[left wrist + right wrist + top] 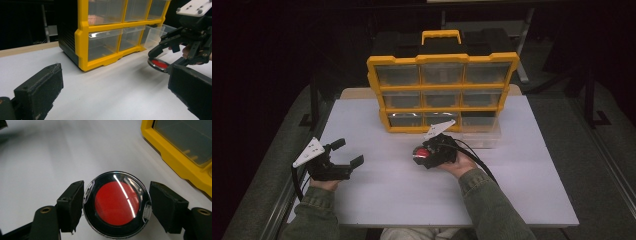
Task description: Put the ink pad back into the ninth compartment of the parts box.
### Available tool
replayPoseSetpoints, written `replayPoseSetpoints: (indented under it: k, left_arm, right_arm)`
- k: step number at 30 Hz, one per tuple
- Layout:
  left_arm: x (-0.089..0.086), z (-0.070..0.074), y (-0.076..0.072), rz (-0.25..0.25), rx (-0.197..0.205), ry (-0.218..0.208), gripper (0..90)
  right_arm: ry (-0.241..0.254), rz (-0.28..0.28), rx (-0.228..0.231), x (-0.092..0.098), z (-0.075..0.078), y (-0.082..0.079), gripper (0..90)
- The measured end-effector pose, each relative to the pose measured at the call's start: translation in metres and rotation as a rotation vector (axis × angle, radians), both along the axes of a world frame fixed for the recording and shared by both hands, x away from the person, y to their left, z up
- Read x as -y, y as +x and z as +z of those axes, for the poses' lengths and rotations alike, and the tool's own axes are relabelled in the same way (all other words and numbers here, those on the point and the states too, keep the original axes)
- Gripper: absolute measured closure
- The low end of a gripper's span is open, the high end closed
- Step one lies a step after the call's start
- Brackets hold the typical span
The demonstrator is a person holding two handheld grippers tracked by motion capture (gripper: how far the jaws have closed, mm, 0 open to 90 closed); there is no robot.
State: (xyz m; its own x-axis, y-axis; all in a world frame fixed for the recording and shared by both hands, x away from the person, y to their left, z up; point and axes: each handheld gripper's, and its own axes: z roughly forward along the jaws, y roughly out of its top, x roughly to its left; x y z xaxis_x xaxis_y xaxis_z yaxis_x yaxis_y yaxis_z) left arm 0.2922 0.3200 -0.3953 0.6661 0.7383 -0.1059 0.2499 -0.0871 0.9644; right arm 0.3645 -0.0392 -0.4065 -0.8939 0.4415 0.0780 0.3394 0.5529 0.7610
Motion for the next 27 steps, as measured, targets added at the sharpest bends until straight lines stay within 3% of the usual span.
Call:
replayPoseSetpoints:
  k: [11,27]
  left_arm:
    - [0.001,0.001,0.0,-0.003,0.007,-0.003,0.0]
    - [0.001,0.002,-0.001,-0.001,0.013,-0.006,0.0]
  right_arm:
    - [0.02,-0.026,0.041,0.018,0.019,-0.004,28.8]
    - [0.01,-0.091,0.087,0.048,0.041,-0.005,28.8]
